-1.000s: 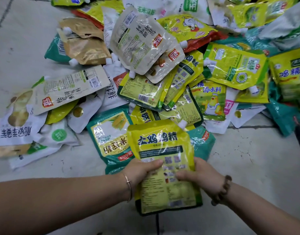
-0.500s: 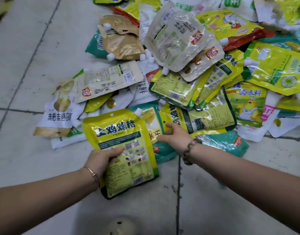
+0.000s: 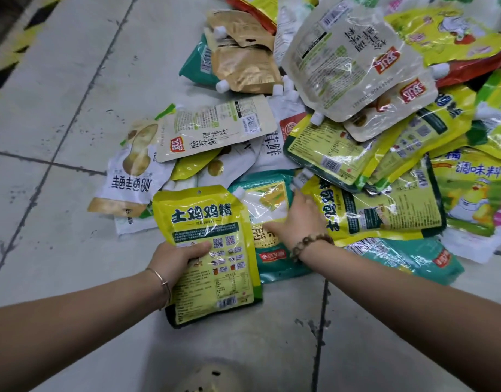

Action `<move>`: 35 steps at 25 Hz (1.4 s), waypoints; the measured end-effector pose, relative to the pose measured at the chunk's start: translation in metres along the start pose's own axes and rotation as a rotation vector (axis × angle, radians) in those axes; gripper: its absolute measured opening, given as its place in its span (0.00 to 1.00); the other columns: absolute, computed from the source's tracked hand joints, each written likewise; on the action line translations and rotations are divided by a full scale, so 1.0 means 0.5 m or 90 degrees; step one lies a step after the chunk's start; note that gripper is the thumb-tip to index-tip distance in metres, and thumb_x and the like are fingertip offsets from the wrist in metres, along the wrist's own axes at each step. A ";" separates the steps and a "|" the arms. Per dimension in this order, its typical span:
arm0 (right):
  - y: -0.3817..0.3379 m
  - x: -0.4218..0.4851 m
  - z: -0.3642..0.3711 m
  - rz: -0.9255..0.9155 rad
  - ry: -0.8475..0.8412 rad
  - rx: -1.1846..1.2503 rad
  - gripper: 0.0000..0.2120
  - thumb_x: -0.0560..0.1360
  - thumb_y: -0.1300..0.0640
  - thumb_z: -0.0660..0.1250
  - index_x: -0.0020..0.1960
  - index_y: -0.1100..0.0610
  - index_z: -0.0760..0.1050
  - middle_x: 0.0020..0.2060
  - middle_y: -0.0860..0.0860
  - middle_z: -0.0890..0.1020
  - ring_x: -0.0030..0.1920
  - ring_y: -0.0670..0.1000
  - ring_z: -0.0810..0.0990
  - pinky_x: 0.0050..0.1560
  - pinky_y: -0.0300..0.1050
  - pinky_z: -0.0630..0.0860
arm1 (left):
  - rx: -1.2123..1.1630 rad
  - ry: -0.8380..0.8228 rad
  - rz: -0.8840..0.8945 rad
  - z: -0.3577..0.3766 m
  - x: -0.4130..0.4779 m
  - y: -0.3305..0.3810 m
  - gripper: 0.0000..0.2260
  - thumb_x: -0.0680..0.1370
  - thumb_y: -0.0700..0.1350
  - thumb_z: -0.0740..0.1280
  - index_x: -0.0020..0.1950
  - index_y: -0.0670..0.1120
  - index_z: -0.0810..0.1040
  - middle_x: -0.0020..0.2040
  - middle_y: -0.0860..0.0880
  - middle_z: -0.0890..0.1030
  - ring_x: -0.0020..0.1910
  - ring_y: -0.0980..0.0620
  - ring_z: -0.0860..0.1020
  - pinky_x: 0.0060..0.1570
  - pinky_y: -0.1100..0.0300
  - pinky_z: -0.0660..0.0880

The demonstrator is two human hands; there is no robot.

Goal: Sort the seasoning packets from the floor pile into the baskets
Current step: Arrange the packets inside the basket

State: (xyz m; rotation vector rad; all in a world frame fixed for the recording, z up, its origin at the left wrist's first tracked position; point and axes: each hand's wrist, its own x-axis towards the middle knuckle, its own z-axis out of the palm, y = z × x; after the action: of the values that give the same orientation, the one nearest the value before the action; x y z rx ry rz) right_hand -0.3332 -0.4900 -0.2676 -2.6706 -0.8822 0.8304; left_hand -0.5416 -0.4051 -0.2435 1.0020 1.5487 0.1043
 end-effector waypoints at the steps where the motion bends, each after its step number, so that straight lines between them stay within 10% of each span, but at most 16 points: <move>1: 0.000 0.005 -0.006 0.034 -0.009 0.067 0.41 0.64 0.38 0.73 0.68 0.57 0.64 0.61 0.54 0.74 0.60 0.55 0.73 0.58 0.51 0.72 | 0.001 0.000 -0.006 -0.005 0.000 0.000 0.06 0.67 0.41 0.76 0.40 0.42 0.82 0.33 0.45 0.84 0.29 0.48 0.82 0.31 0.61 0.76; 11: 0.026 -0.053 -0.006 0.068 -0.104 0.466 0.08 0.74 0.55 0.69 0.43 0.61 0.75 0.33 0.53 0.76 0.33 0.52 0.74 0.36 0.43 0.71 | 0.023 -0.084 -0.032 0.018 -0.006 0.002 0.06 0.67 0.37 0.73 0.43 0.40 0.82 0.39 0.40 0.84 0.35 0.42 0.83 0.39 0.53 0.79; 19: 0.210 -0.190 -0.128 0.182 0.317 0.532 0.08 0.73 0.62 0.68 0.40 0.65 0.73 0.28 0.50 0.73 0.27 0.39 0.68 0.29 0.32 0.63 | 0.137 -0.131 0.093 0.183 -0.034 0.160 0.03 0.69 0.39 0.72 0.39 0.43 0.80 0.31 0.51 0.83 0.27 0.55 0.81 0.30 0.62 0.77; 26: 0.283 -0.463 -0.343 0.361 0.428 0.662 0.04 0.75 0.64 0.65 0.44 0.57 0.72 0.33 0.44 0.74 0.28 0.33 0.72 0.31 0.25 0.67 | 0.294 -0.265 0.103 0.224 -0.340 0.262 0.17 0.70 0.37 0.72 0.58 0.38 0.75 0.42 0.46 0.83 0.30 0.53 0.82 0.28 0.61 0.77; 30: 0.301 -0.636 -0.487 0.434 0.466 0.682 0.08 0.75 0.60 0.66 0.39 0.50 0.72 0.33 0.42 0.75 0.29 0.33 0.72 0.32 0.28 0.68 | 0.371 -0.354 0.132 0.282 -0.555 0.352 0.07 0.68 0.38 0.74 0.43 0.41 0.80 0.34 0.47 0.84 0.30 0.49 0.82 0.30 0.56 0.79; 35: 0.351 -0.844 -0.632 0.503 0.553 0.747 0.03 0.70 0.52 0.67 0.38 0.47 0.73 0.32 0.42 0.76 0.31 0.34 0.73 0.34 0.29 0.68 | 0.530 -0.415 0.153 0.381 -0.826 0.417 0.44 0.51 0.56 0.79 0.56 0.29 0.73 0.53 0.29 0.78 0.49 0.30 0.78 0.50 0.32 0.74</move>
State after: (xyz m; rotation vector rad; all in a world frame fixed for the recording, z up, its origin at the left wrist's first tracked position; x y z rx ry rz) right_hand -0.3471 -0.8903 0.1174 -1.8171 0.7148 0.0786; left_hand -0.3132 -0.6248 0.1433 1.6585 0.8399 -0.6912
